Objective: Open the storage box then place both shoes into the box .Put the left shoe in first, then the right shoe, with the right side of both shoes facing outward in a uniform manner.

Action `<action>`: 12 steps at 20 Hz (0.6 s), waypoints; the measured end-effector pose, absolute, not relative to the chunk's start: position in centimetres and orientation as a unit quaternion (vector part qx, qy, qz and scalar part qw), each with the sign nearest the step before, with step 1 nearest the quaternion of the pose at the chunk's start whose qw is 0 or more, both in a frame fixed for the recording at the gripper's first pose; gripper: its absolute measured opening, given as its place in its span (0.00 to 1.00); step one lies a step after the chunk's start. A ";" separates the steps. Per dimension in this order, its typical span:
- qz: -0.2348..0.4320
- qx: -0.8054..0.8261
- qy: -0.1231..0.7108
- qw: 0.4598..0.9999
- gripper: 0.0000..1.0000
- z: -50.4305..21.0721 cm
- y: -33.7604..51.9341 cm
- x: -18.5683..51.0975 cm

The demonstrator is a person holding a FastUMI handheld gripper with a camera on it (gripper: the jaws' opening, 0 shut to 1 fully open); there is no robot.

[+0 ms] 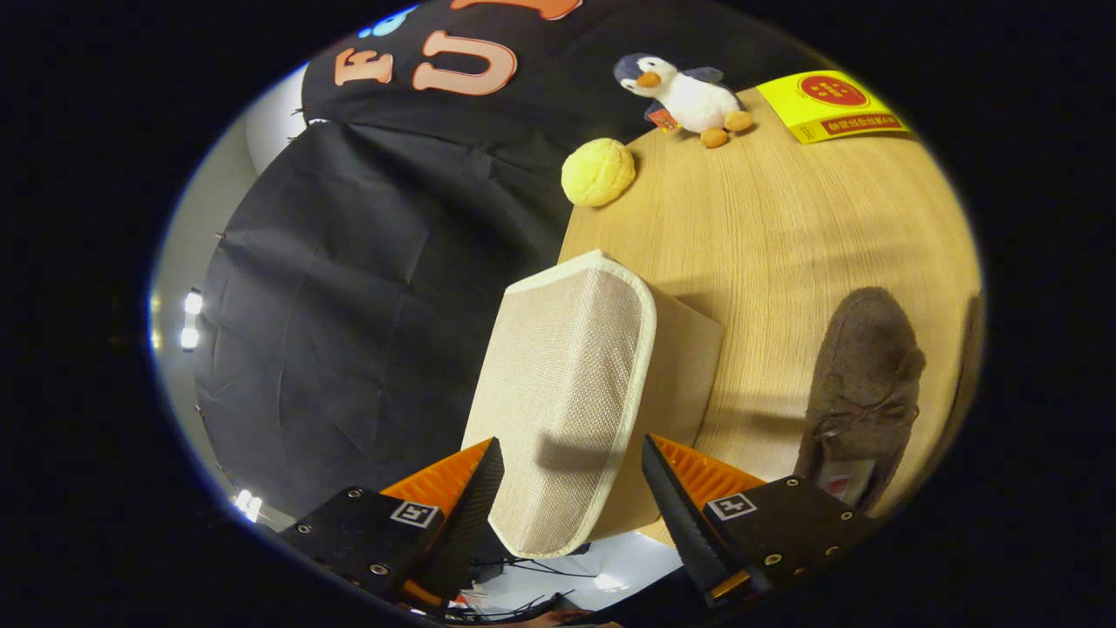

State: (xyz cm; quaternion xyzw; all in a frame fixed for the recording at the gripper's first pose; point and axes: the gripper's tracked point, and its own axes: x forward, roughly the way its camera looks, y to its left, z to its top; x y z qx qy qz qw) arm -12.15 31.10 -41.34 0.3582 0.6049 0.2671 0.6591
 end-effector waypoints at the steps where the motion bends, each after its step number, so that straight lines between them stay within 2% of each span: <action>1: 0.265 0.365 0.607 0.654 0.96 -41.7 31.7 -12.2; 7: 0.268 0.390 0.608 0.638 0.95 -41.6 33.6 -12.5; 12: 0.274 0.409 0.586 0.644 0.72 -39.0 33.3 -11.4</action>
